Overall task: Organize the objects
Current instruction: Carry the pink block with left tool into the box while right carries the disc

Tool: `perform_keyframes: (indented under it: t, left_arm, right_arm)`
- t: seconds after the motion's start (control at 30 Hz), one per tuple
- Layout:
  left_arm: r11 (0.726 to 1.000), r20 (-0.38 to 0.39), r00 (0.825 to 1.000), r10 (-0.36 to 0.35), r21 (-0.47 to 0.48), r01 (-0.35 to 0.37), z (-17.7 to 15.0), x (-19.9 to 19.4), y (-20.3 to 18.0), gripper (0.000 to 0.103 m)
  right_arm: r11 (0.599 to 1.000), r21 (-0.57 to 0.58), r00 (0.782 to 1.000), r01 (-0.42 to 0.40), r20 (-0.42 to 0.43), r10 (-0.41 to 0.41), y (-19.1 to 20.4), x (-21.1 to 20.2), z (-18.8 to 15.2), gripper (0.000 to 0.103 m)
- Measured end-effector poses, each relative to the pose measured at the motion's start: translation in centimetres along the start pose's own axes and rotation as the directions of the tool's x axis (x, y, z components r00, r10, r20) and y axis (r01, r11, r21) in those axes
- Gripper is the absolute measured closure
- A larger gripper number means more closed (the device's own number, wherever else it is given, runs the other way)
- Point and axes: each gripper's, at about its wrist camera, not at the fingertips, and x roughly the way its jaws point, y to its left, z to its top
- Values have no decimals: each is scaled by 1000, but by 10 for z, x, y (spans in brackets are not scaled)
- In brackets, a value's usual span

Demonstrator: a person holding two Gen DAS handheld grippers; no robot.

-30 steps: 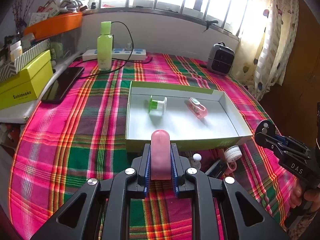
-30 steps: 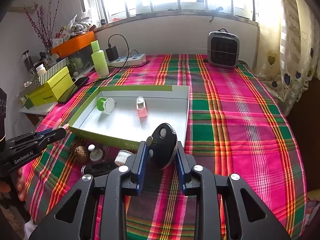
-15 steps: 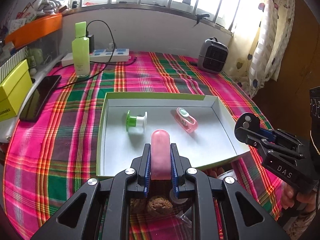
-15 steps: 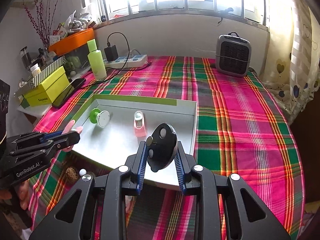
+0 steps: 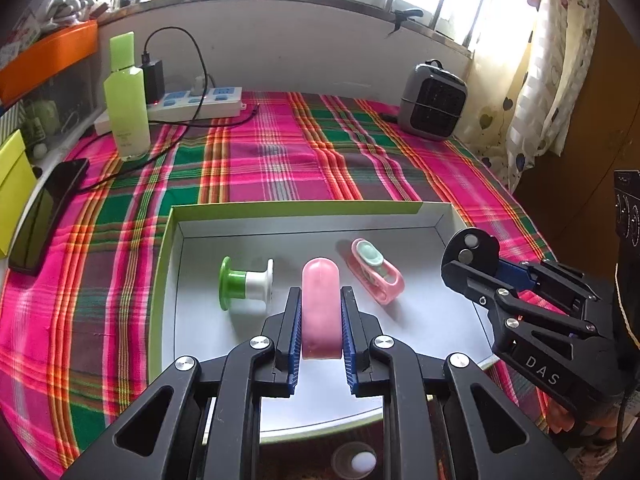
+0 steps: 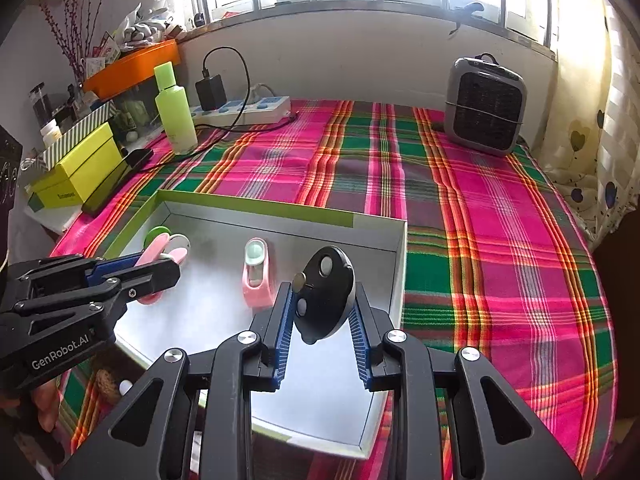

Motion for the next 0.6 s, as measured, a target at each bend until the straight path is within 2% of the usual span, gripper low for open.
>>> perform_keyframes:
  t: [0.6]
  left_arm:
    - [1000, -65, 998, 8, -3, -8, 13, 40, 1, 87]
  right_arm:
    - [999, -37, 998, -10, -58, 8, 1, 38, 12, 75]
